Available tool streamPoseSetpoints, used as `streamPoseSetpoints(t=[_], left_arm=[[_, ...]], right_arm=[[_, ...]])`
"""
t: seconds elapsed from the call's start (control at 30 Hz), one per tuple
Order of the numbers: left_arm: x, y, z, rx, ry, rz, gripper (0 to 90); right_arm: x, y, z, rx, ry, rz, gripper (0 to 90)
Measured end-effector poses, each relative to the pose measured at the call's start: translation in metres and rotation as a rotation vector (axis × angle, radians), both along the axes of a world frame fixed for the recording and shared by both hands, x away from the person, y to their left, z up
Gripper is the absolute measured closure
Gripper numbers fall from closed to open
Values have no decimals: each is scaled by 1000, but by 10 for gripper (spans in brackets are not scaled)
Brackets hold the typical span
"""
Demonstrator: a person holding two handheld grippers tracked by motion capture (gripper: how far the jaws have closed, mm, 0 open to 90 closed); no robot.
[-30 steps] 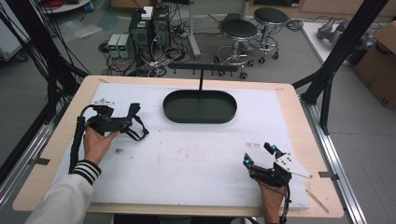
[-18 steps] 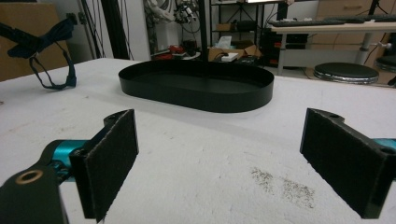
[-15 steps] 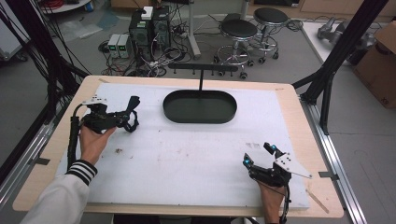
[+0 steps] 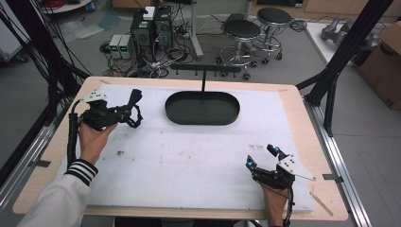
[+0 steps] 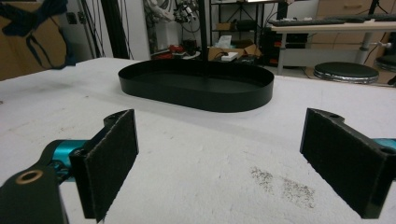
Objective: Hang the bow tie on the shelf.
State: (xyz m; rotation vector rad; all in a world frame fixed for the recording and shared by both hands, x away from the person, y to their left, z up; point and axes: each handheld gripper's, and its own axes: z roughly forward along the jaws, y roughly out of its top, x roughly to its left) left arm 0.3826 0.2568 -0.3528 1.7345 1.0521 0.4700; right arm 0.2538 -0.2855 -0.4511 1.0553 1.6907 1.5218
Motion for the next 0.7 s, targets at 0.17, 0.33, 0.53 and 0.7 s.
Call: streamPoseSetpoints(t=[0.17,0.33,0.53,0.7], left_arm=[[0,-9,14,10,-39,-27,751],[3,-16,22,2,-57,-54,751],[10,-23,29,-13,-83,-109,751],[18,-30,29,-23,-88,-132,751]], right_arm=[[0,0,0,-1,-8,-1,105],[0,0,0,4,-1,-2,105],[0,-1,0,5,-3,0,105],[0,-1,0,5,-2,0,105]])
